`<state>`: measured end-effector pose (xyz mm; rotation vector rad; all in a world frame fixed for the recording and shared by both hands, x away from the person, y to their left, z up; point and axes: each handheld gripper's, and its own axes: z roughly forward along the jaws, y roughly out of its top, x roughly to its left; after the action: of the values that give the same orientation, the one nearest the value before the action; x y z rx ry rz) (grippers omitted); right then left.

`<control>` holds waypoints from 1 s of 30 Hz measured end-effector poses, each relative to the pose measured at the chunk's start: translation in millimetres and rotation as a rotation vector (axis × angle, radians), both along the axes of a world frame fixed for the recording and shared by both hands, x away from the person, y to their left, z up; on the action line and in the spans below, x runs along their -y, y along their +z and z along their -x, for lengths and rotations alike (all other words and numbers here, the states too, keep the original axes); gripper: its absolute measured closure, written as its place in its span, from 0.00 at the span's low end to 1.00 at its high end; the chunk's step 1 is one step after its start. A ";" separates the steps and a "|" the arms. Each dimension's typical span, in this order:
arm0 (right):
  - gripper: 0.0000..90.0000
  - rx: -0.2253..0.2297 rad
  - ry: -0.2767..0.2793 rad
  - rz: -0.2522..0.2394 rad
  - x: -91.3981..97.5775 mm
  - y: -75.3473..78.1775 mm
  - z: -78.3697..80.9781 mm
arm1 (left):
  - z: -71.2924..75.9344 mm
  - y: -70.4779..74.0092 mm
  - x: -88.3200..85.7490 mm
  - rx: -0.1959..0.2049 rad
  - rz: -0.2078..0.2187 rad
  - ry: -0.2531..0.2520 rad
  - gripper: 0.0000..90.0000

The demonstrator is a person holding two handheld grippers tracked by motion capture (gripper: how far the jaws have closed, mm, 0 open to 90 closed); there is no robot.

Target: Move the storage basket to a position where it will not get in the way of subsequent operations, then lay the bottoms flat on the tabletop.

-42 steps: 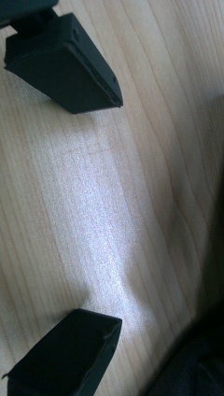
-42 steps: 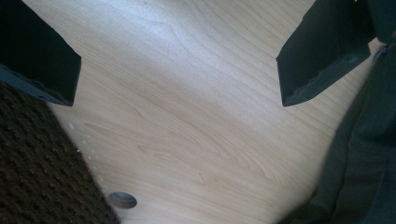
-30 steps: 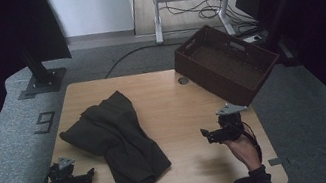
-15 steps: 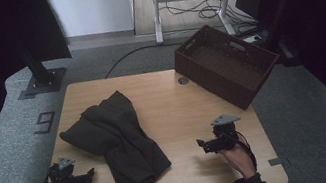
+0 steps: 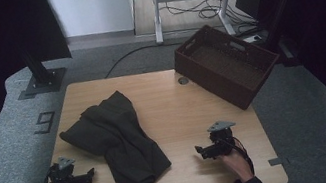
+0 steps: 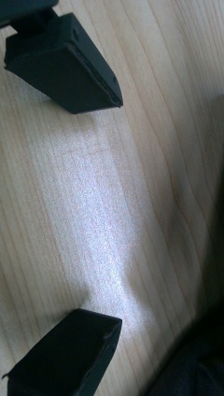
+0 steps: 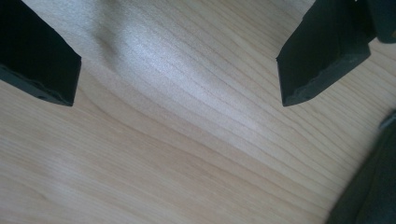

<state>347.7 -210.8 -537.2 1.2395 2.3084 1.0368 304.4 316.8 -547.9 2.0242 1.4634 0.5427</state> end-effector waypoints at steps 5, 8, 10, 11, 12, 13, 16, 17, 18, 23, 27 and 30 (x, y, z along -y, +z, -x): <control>0.00 -0.013 -0.003 0.014 -1.7 -7.4 -0.4 | 0.0 0.0 0.0 0.000 0.000 0.000 0.00; 0.00 -0.018 -0.007 0.024 -2.1 -11.6 -0.4 | 0.0 0.0 0.0 0.000 0.000 0.000 0.00; 0.00 -0.017 -0.012 0.028 -2.7 -14.7 -0.3 | 0.0 0.0 0.0 0.000 0.000 0.000 0.00; 0.00 -0.017 -0.014 0.032 -3.3 -16.1 -0.3 | 0.0 0.0 0.0 0.000 0.000 0.000 0.00; 0.00 -0.010 -0.011 0.038 -4.4 -17.2 -0.4 | 0.0 0.0 0.0 0.000 0.000 0.000 0.00; 0.00 -0.004 -0.011 0.043 -5.3 -17.6 -0.3 | 0.0 0.0 0.0 0.000 0.000 0.000 0.00; 0.00 0.009 -0.005 0.049 -7.6 -19.2 0.1 | -0.1 0.0 0.4 0.000 -0.001 0.003 0.00; 0.00 0.009 -0.006 0.050 -8.0 -19.2 0.1 | -0.2 0.0 0.5 -0.001 -0.001 0.004 0.00; 0.00 0.010 -0.006 0.051 -8.2 -19.2 -0.1 | -0.2 0.1 0.5 -0.001 -0.001 0.005 0.00; 0.00 0.010 -0.006 0.050 -8.1 -19.2 -0.1 | -0.1 0.1 1.0 0.000 -0.001 0.008 0.00; 0.00 0.010 -0.006 0.050 -8.1 -19.2 -0.1 | -0.1 0.1 1.1 0.000 -0.001 0.008 0.00; 0.00 0.010 -0.005 0.051 -8.1 -19.2 -0.1 | -0.1 0.1 0.8 -0.001 0.000 0.006 0.00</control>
<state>347.8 -202.7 -556.5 1.2172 2.3080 0.9747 304.5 316.0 -547.8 2.0206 1.4700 0.5444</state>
